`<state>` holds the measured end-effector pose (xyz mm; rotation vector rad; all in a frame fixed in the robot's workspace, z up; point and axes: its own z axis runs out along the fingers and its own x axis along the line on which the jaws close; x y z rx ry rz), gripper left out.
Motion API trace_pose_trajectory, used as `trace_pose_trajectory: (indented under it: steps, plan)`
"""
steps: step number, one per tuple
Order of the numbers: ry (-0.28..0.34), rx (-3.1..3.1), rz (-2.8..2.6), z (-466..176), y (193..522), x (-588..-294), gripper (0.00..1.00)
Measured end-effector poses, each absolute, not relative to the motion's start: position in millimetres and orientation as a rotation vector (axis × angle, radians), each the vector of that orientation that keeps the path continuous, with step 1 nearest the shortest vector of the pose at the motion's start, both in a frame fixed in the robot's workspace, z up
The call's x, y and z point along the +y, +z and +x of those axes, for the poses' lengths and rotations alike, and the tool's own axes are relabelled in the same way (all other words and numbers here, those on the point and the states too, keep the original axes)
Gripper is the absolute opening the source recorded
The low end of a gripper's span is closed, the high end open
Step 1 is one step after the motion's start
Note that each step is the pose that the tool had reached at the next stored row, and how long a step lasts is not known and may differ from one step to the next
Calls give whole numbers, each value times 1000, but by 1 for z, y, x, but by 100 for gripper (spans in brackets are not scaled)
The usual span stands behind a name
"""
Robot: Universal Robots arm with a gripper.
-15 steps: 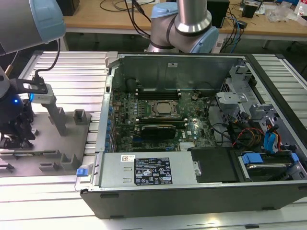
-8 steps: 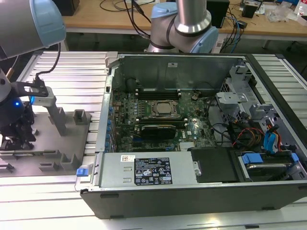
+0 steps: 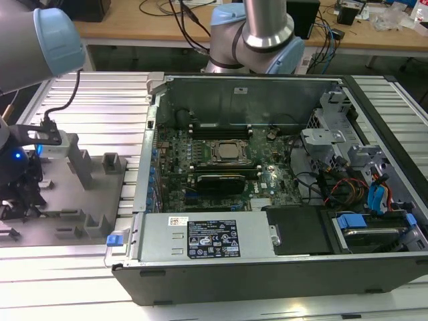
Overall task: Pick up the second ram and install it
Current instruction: 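Pick up the second ram and move it above second insertion slot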
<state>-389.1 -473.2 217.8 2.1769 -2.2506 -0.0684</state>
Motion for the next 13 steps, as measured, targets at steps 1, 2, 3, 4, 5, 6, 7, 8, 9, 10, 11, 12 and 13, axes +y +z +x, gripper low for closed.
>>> trace_pose_trajectory:
  steps: [1,2,3,4,5,6,7,8,9,10,11,12,13]
  plan:
    - [-68,-2251,2177,-389,215,-474,30]
    - [-68,-2251,2177,-389,212,-474,30]
    - [-69,-2251,2177,-389,211,-474,30]
    - [-68,-2250,2177,-388,208,-474,30]
    - [-68,-2251,2177,-387,206,-474,30]
    - [-68,-2250,2177,-387,205,-474,30]
    - [-68,-2249,2178,-386,204,-474,30]
    - [-68,-2246,2181,-385,203,-474,30]
    - [-68,-2245,2183,-384,203,-474,30]
    - [-68,-2244,2183,-384,203,-474,30]
    - [-68,-2244,2183,-384,203,-474,30]
    - [-68,-2244,2183,-384,203,-474,30]
    - [-68,-2244,2183,-384,203,-474,30]
